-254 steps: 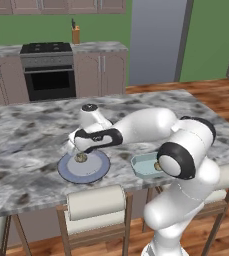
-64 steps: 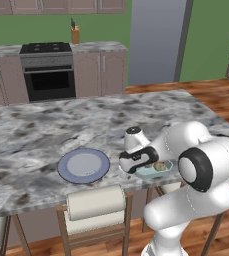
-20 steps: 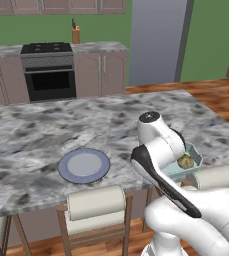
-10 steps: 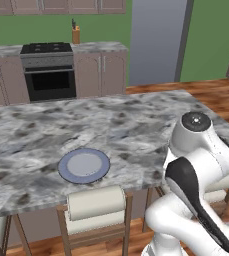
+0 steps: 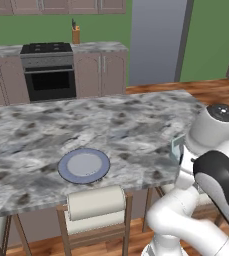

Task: Place two dumplings into each of the tupperware containers and then place the containers in the fridge.

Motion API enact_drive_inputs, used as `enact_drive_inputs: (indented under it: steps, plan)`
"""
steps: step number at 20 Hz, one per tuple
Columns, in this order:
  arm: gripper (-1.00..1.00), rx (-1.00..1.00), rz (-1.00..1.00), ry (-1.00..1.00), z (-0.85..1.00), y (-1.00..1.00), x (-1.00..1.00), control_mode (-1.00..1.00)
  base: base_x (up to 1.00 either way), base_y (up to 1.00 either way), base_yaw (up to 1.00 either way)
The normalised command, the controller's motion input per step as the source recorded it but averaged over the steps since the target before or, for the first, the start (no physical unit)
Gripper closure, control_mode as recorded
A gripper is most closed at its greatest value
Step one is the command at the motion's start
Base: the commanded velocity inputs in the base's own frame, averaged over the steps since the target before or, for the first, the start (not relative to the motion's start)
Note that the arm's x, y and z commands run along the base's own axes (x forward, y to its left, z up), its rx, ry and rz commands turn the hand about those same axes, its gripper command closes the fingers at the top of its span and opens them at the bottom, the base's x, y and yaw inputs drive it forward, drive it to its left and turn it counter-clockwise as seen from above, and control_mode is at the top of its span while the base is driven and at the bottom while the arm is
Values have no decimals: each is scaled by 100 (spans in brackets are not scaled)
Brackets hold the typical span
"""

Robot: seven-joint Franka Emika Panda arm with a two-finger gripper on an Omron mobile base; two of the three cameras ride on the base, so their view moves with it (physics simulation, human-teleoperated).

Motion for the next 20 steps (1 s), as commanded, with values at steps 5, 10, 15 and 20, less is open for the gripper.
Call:
enact_drive_inputs:
  steps: [5,10,15,20]
  plan:
    - [100,-18,27,4,0,-2,0,-100,0,0,0]
    - [100,-26,16,1,-1,0,0,-100,0,0,0]
    - [100,-2,14,-1,0,-14,0,-100,0,0,0]
    - [100,0,3,-3,0,-9,0,100,0,-8,7]
